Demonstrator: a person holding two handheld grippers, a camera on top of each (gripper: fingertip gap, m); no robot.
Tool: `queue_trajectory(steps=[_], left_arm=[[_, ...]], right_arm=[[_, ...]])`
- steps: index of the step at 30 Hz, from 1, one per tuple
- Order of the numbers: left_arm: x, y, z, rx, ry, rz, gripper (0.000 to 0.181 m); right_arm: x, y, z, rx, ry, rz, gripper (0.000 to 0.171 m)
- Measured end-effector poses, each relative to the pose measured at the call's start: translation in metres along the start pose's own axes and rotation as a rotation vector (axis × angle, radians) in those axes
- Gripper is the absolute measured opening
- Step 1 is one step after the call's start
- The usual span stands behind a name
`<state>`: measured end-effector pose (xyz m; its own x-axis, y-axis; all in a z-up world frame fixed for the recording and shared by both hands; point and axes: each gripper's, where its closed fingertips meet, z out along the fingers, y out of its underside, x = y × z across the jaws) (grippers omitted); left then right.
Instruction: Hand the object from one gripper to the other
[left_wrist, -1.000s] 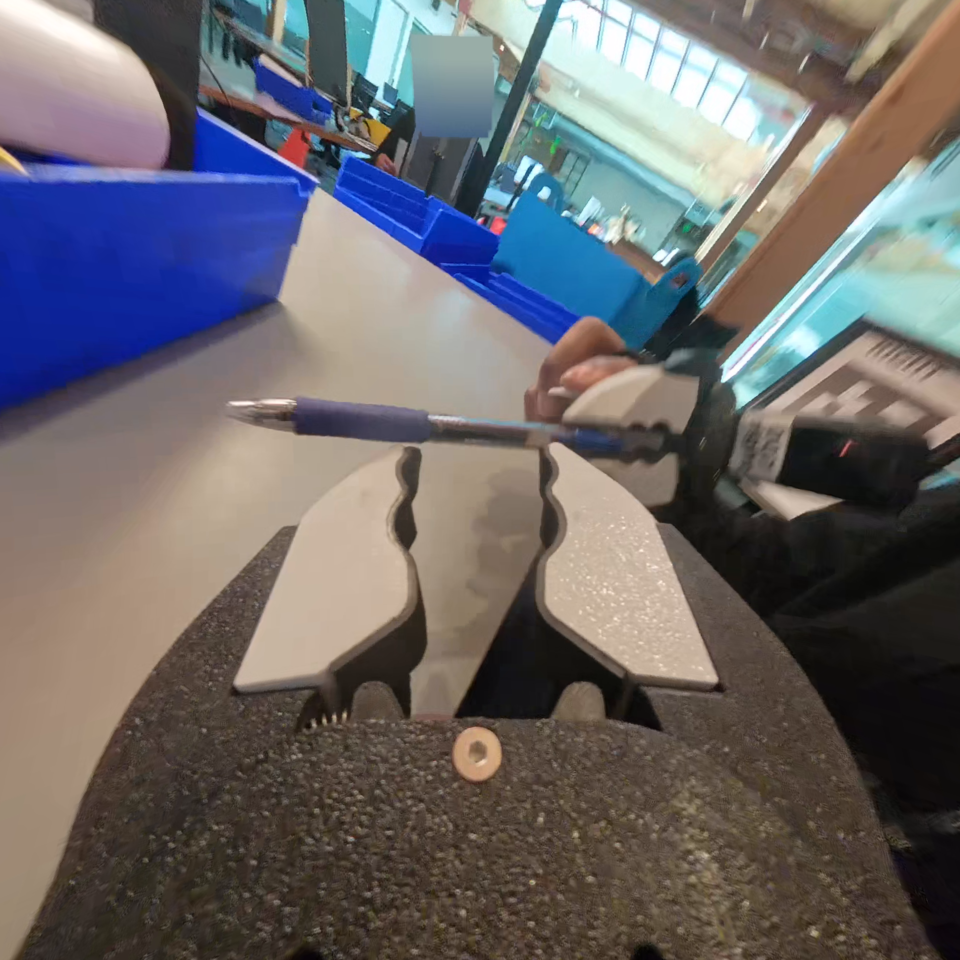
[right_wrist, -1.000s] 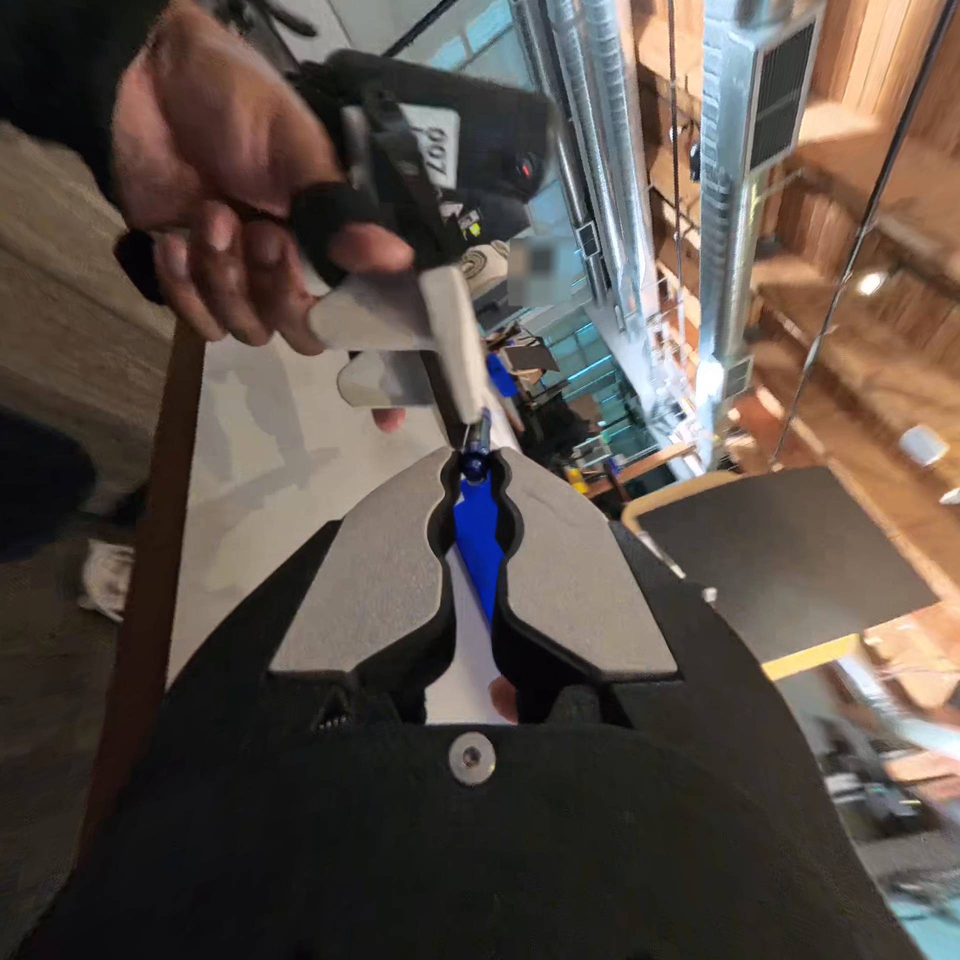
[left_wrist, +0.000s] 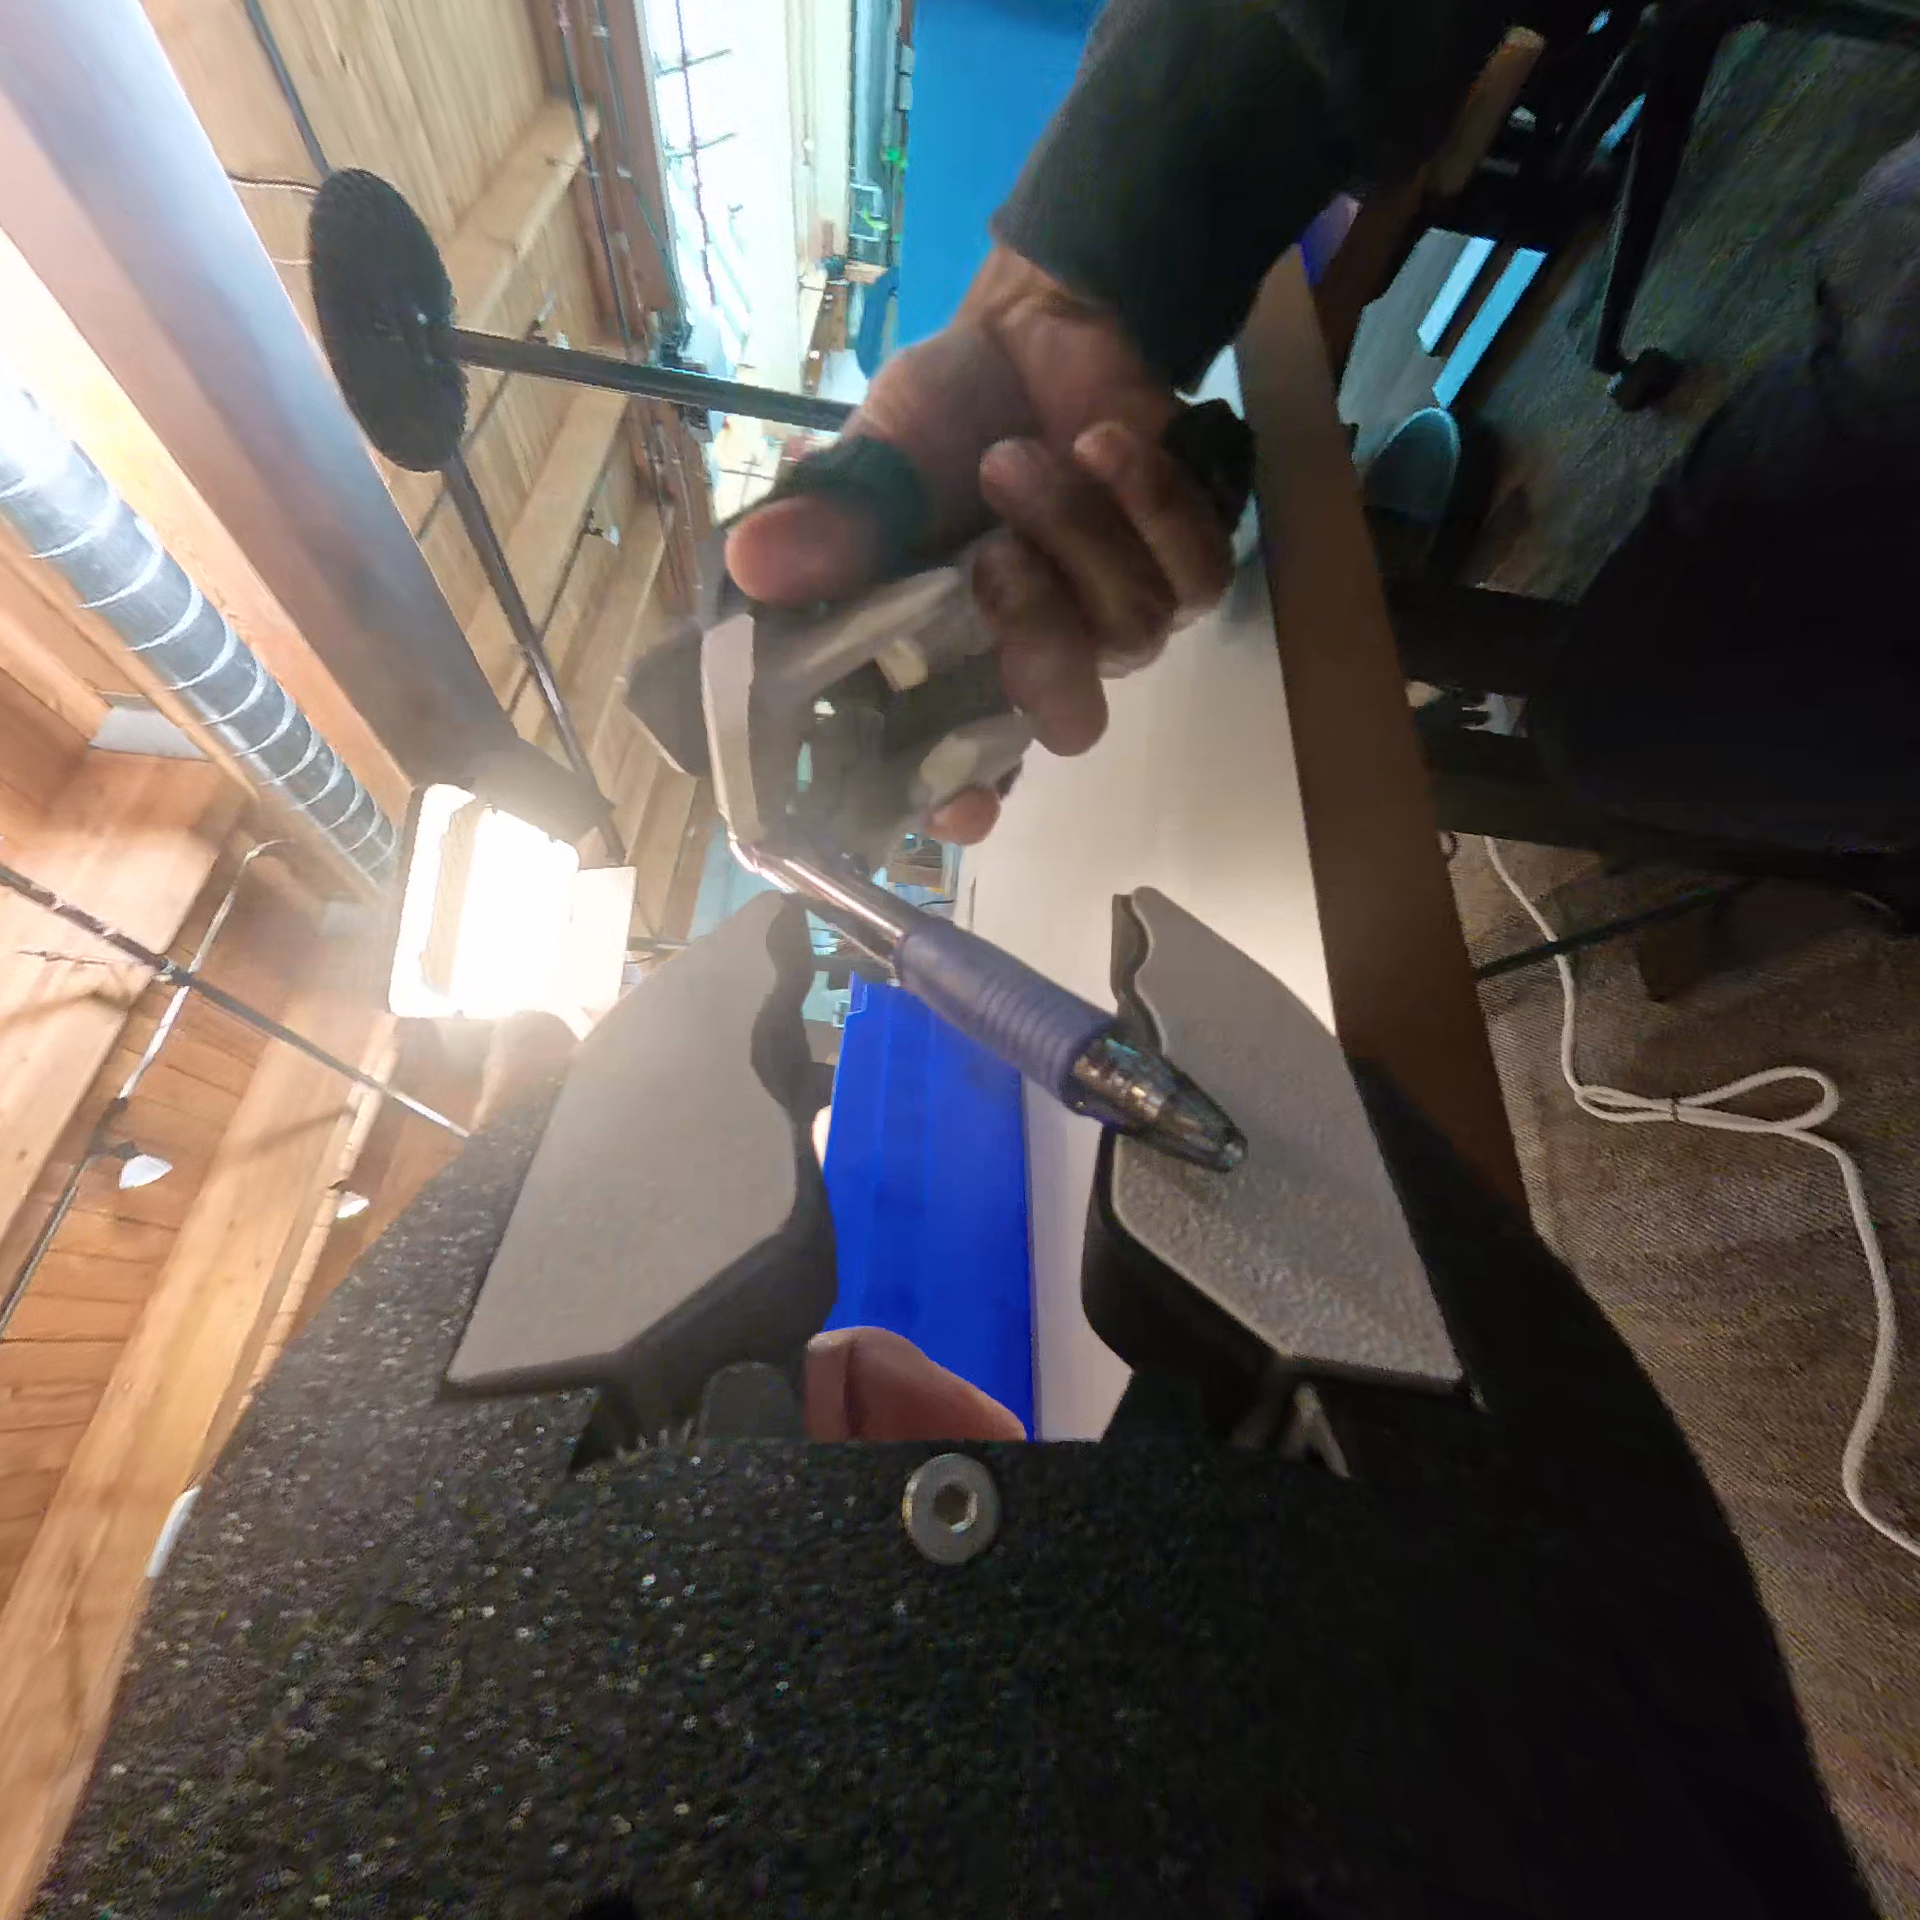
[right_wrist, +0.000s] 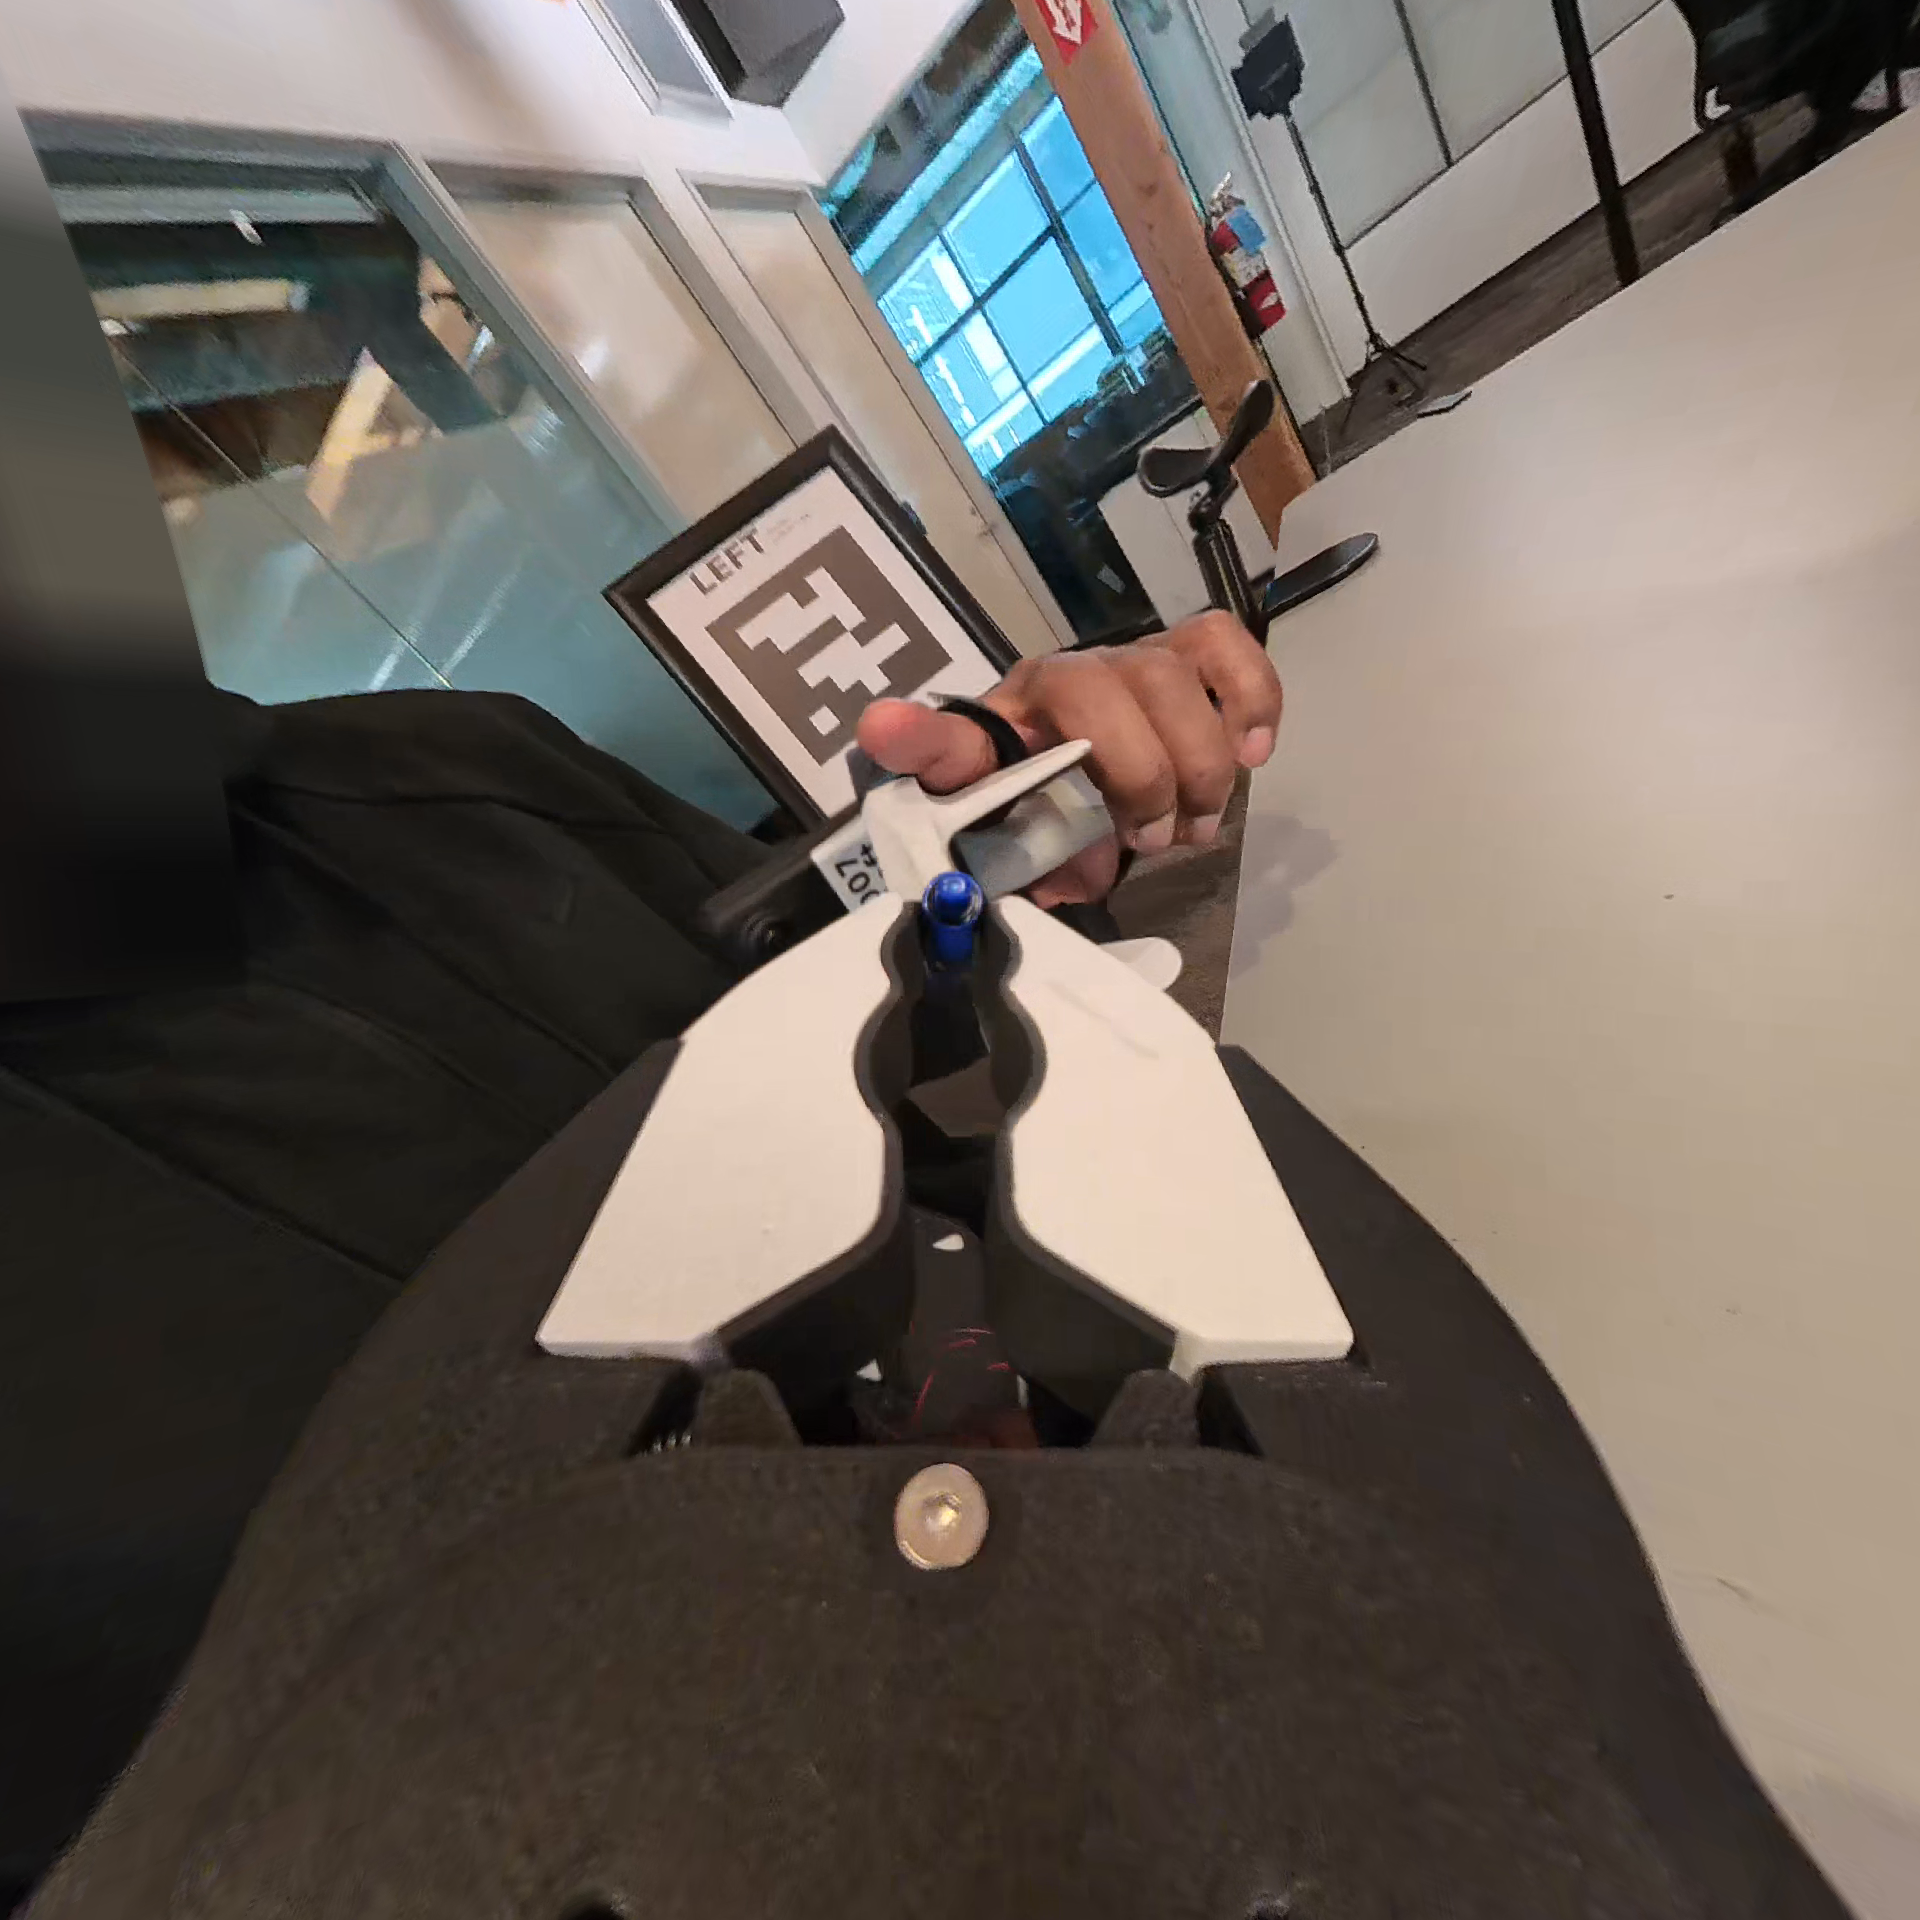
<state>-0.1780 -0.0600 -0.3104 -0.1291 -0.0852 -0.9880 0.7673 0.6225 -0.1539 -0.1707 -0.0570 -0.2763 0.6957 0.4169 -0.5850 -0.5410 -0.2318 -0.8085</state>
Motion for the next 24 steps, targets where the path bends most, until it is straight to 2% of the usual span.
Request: queue_trajectory(steps=[3,6,11,14,19,22,24], left_arm=[[-0.004,-0.004,0.004,0.016,-0.073,0.001,0.055],[0.004,-0.005,0.01,0.02,-0.074,0.006,0.047],[-0.009,-0.005,0.009,0.017,-0.152,-0.022,0.023],[-0.021,-0.001,0.005,0.012,-0.169,-0.13,0.012],[-0.035,0.012,0.001,-0.022,-0.147,-0.383,0.011],[-0.048,0.012,-0.001,-0.017,-0.13,-0.549,0.011],[-0.062,0.014,-0.006,-0.009,-0.142,-0.681,0.011]], right_arm=[[0.01,-0.005,-0.001,0.05,0.005,0.078,0.011],[0.016,-0.008,0.001,0.068,0.031,0.105,0.01],[0.03,-0.011,-0.001,0.094,0.103,0.143,0.013],[0.041,-0.011,-0.001,0.094,0.183,0.102,0.018],[0.05,-0.016,-0.004,0.086,0.307,-0.063,0.028],[0.044,-0.019,-0.005,0.096,0.297,-0.127,0.031],[0.048,-0.021,-0.008,0.094,0.356,-0.159,0.03]])
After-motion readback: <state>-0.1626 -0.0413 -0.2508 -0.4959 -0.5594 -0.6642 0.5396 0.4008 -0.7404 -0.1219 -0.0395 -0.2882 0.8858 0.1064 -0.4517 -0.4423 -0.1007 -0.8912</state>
